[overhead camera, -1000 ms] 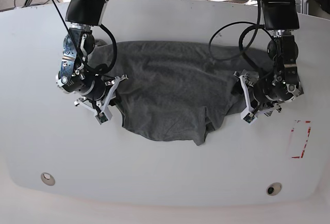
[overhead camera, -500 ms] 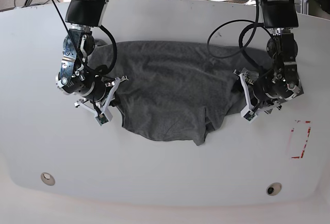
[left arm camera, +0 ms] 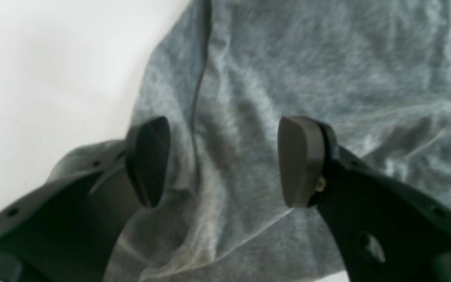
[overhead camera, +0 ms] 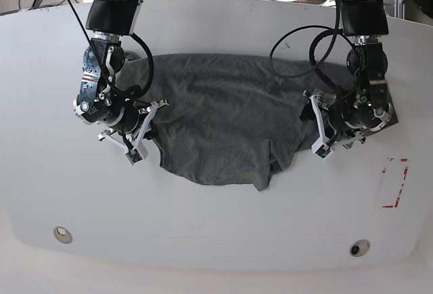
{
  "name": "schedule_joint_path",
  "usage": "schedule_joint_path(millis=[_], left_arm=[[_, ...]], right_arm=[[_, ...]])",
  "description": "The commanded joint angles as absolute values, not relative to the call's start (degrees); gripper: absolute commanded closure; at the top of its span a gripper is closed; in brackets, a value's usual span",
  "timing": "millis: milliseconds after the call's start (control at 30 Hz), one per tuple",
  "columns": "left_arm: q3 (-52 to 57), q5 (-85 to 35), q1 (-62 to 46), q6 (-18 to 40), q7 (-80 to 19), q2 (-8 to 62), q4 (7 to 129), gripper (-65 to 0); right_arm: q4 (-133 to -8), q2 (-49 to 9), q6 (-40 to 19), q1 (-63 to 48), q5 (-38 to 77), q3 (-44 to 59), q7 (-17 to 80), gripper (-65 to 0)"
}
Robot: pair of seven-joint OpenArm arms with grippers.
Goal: Fold the T-shirt properly
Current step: 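Shift the left gripper along the shirt edge, regripping the fabric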
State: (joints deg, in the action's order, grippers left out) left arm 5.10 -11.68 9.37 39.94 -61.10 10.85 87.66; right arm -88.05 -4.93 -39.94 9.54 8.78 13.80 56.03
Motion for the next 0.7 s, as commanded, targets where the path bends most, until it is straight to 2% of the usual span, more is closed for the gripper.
schedule_joint_path(millis=[0,233,367,567,667], left_arm=[[4.34,-11.98,10.23,40.0,-61.2,11.04,88.71,-37.0],[2.71,-11.85,9.97,40.0,-62.18,10.84,88.16,-21.7],[2.44,-12.13,10.28,40.0,-63.88,10.83,88.27,-7.3],[2.25,-12.19,10.33,40.0,-64.72,10.84,88.94,-10.4],[2.15,-12.19,9.93,40.0,-64.4,10.9,90.28,-14.1]], right_arm=[[-88.78,-5.34,-40.0,10.77,9.16,13.92,55.03,-1.3],[-88.64,-5.43,-40.0,10.57,9.2,13.89,54.76,-1.4],[-88.57,-5.43,-40.0,10.71,9.23,14.01,54.84,-1.1],[-88.48,-5.46,-40.0,10.75,9.32,13.99,54.92,-1.1],[-88.57,-5.44,-40.0,10.76,9.32,13.97,55.07,-1.1]])
